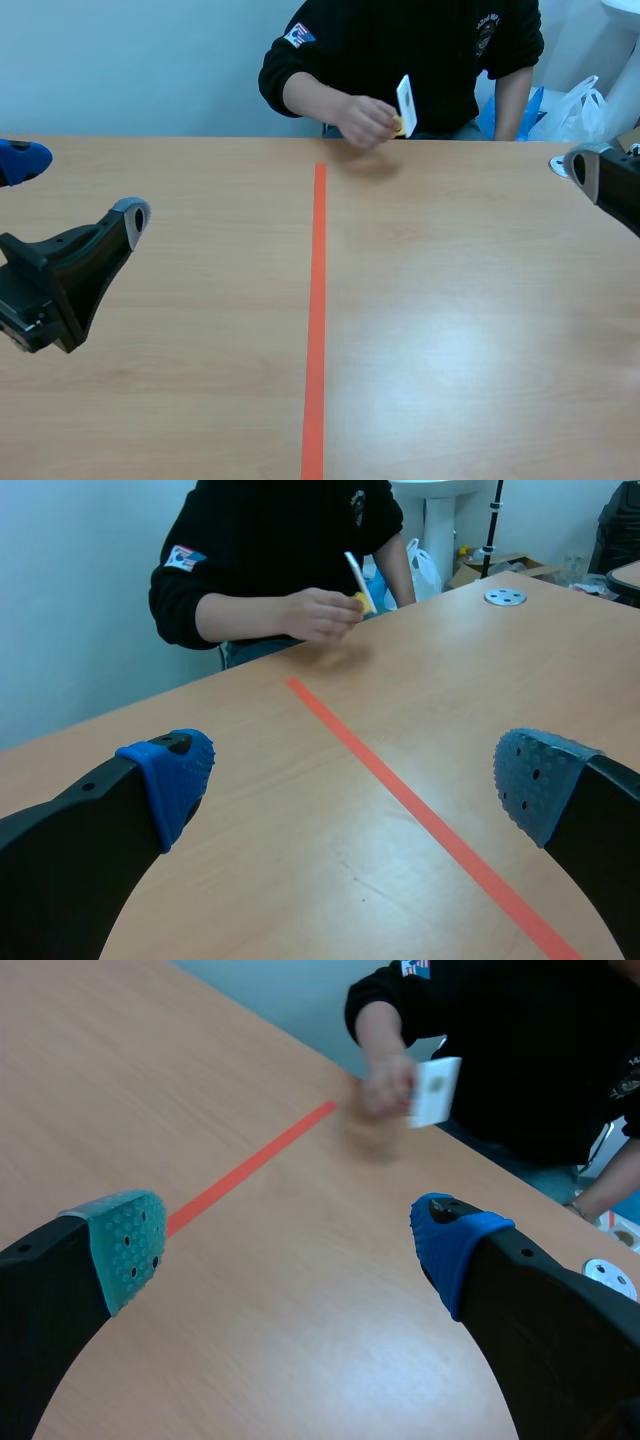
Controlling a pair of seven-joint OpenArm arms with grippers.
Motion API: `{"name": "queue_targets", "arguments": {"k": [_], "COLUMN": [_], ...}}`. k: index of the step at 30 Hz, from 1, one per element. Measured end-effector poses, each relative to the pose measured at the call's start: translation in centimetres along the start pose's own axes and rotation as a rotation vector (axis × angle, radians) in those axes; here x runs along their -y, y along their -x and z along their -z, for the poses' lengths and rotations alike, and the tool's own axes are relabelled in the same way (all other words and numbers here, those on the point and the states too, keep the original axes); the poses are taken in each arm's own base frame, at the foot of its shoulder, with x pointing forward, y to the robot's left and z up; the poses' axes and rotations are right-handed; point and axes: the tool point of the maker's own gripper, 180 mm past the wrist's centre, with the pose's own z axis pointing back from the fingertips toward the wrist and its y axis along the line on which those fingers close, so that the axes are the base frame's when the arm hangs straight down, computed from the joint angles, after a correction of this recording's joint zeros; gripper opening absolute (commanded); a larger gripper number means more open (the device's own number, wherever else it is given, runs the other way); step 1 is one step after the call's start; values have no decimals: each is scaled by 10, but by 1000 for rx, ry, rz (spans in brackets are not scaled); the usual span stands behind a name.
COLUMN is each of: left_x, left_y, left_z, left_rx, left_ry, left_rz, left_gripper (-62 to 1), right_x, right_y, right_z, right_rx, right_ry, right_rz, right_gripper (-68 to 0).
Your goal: Sort the leaf by its shape. The table is split by an orange tape line. A compound leaf with several leaflets goes to the left side, a simple leaf with one blade goes to the right side. Return to the home posture when a red brick is placed on the table.
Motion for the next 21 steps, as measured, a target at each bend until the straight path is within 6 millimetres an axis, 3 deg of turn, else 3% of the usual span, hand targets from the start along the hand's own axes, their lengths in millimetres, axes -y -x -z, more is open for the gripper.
{"name": "queue_targets", "arguments": {"k": [21], "left_x": [0], "left_y": [0], "left_z": [0], "left_rx": [-1], "left_ry": [0], "left_rz": [-1], "left_gripper": [-7], "right_x": [1], "right_y": [2], "right_z": [0], "right_rx": [-17], "right_ry": [-8], "right_rz": [-15], "right_gripper": [-175]}}
